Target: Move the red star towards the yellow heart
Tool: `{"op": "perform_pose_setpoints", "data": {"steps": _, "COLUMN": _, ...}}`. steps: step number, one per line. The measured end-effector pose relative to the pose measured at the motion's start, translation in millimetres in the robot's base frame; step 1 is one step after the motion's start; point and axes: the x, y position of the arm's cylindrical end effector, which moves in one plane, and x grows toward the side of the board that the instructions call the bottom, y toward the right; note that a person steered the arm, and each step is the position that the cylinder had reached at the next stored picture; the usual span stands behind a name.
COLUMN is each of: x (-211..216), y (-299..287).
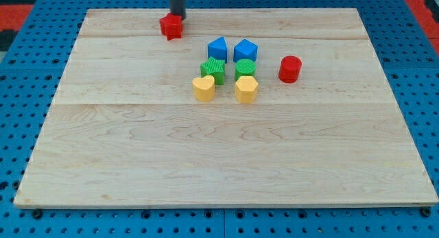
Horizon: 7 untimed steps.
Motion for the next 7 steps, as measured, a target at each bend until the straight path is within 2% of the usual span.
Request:
{"op": "perform_pose_setpoints", "data": {"steps": 1, "x": 38, "y": -28}}
{"op": "perform_pose_setpoints", "data": {"steps": 4, "x": 200, "y": -13}}
{"op": "perform_pose_setpoints", "data": {"steps": 5, "x": 239, "y": -4}}
{"op": "perform_pose_setpoints", "data": {"steps": 6, "x": 243, "y": -45}}
{"op": "perform_pose_setpoints", "data": {"steps": 7, "x": 282, "y": -25}}
